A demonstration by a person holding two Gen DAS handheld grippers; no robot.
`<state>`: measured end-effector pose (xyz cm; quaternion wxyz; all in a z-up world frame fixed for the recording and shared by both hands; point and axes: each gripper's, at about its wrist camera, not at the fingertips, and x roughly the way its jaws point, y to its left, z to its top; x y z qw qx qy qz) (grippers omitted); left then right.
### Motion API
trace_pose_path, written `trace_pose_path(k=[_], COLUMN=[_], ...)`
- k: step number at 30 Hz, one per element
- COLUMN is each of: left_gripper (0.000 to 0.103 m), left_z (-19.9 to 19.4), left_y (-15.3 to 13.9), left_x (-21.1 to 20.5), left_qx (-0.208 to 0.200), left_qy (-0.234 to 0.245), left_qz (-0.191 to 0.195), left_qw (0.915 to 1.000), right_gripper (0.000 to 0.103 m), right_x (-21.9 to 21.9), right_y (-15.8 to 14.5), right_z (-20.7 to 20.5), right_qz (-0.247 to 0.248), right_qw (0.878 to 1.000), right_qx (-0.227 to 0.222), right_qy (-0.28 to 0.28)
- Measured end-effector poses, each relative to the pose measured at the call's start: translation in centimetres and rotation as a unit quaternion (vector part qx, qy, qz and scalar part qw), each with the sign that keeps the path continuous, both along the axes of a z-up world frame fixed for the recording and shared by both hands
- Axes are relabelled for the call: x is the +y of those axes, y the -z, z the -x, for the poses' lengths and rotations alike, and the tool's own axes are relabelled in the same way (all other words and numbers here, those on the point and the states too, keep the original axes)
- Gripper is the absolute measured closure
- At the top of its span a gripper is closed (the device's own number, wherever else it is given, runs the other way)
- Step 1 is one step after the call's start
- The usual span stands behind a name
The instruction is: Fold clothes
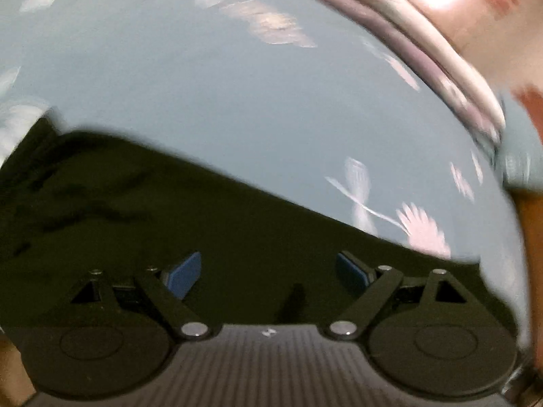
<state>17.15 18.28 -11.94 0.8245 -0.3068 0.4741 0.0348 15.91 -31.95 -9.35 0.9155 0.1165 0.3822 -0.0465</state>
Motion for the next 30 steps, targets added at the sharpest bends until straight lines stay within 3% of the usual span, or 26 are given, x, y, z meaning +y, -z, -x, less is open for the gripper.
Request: trace_pose_path(k=[3,4,8,11,17,25,30], left_gripper=[0.016,0.016,0.016,0.016,0.016,0.016,0.017], left_z=[1.2,1.6,2.2,2.4,3.0,2.6,1.5], left_y=[0.8,0.9,-0.2,-1.2,-0.5,-2.6,-1.3], left_x=[2.7,3.3,3.8,3.7,5.8,4.8,6.3], left_qx=[-0.011,-0.01,0.029,0.023,0.06,0.01,0.035], left_qy=[-0.022,-0.031,-0.052,-0.052,-0.087,-0.062,-0.094], left_qz=[0.051,0.052,-0.031,-0.07,-0.087,-0.093,-0.122], left_qw=[0.9984,0.9981,0.9978,0.9959,0.9906,0.9936,0.9874], right_gripper=[0.006,0.006,0.006,0.006,0.006,0.006,0.006], right_x=[0.4,0.5,0.8,1.0,0.7,0.7,0.7], right_y=[0.0,0.0,0.0,0.1,0.0,-0.1,-0.1], right_z=[-0.3,-0.4,-0.6,-0.7,-0.5,-0.4,-0.4], right_qz=[0.005,0.005,0.006,0.009,0.008,0.009,0.01], right_qw=[1.0,1.0,1.0,1.0,1.0,1.0,1.0], right_qx=[0.002,0.003,0.003,0.004,0.002,0.001,0.002], right_qy=[-0.006,-0.006,-0.009,-0.013,-0.008,-0.009,-0.01])
